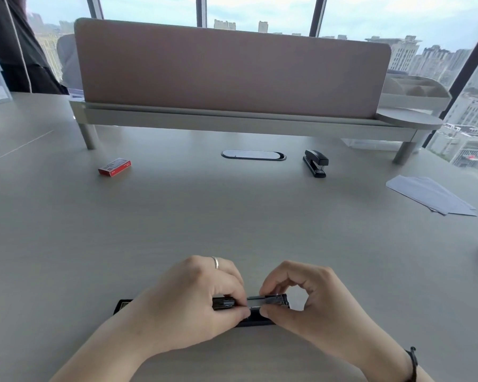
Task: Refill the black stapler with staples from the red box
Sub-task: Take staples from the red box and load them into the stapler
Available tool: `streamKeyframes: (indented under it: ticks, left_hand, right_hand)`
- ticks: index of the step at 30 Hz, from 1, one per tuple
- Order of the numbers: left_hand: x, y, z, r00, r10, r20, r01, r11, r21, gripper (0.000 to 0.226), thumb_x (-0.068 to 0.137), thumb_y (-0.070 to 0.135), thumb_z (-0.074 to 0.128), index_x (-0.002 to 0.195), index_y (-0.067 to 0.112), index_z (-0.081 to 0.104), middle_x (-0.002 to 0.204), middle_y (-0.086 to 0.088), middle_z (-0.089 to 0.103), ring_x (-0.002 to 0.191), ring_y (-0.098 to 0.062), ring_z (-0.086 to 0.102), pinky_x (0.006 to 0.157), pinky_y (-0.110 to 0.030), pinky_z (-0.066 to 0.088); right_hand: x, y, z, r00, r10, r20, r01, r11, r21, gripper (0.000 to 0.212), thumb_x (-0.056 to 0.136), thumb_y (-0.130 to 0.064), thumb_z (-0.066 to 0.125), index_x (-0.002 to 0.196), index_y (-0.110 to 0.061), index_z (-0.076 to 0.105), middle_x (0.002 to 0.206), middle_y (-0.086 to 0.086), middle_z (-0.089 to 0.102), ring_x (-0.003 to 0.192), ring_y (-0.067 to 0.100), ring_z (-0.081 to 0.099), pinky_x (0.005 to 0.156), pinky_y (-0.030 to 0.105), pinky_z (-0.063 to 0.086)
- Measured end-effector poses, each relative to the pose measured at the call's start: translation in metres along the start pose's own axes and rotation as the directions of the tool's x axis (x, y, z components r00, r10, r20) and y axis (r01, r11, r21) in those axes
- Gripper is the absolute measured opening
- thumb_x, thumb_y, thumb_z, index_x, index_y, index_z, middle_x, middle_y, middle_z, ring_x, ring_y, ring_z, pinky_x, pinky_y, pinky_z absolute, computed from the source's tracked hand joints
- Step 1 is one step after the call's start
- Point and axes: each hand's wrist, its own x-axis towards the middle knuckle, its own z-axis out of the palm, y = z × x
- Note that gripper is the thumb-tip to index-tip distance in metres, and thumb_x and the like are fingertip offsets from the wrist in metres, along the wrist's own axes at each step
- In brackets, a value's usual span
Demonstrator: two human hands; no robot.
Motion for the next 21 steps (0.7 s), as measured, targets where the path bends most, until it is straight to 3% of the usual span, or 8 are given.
streamKeyframes:
  ticks: [8, 15, 21]
  left_hand:
    - [-0.0010, -0.0019, 0.0009, 1.000, -0.012, 0.022, 0.012, 1.000, 0.012, 0.012, 0.080, 0.042, 0.069, 0.080, 0.032, 0.076, 0.090, 0.022, 0.068, 0.074, 0.002, 0.064, 0.064, -0.021, 0.053]
    - [-0.0007, 0.0006, 0.0025, 0.997, 0.022, 0.071, -0.027, 0.996, 0.081, 0.021, 0.081, 0.052, 0.061, 0.096, 0.042, 0.073, 0.102, 0.028, 0.063, 0.080, -0.001, 0.062, 0.069, -0.021, 0.053]
    - [0.0029, 0.0052, 0.0048, 0.989, 0.050, 0.138, -0.065, 0.992, 0.104, 0.026, 0.087, 0.054, 0.057, 0.113, 0.057, 0.059, 0.108, 0.027, 0.056, 0.082, -0.001, 0.058, 0.074, -0.022, 0.052]
  right_hand:
    - [0.0018, 0.0059, -0.0017, 1.000, 0.015, 0.011, -0.015, 1.000, -0.016, 0.020, 0.070, -0.022, 0.083, 0.080, -0.031, 0.069, 0.083, -0.015, 0.074, 0.086, 0.007, 0.068, 0.074, 0.010, 0.049]
    - [0.0035, 0.0044, -0.0011, 0.998, 0.043, 0.054, -0.042, 0.999, -0.014, 0.024, 0.069, -0.022, 0.086, 0.082, -0.032, 0.070, 0.086, -0.016, 0.072, 0.067, 0.002, 0.060, 0.061, 0.012, 0.045]
    - [0.0047, 0.0069, 0.0004, 0.997, 0.053, 0.063, -0.053, 0.999, 0.009, 0.023, 0.068, -0.026, 0.086, 0.084, -0.033, 0.072, 0.079, -0.017, 0.072, 0.061, -0.001, 0.055, 0.057, 0.013, 0.043]
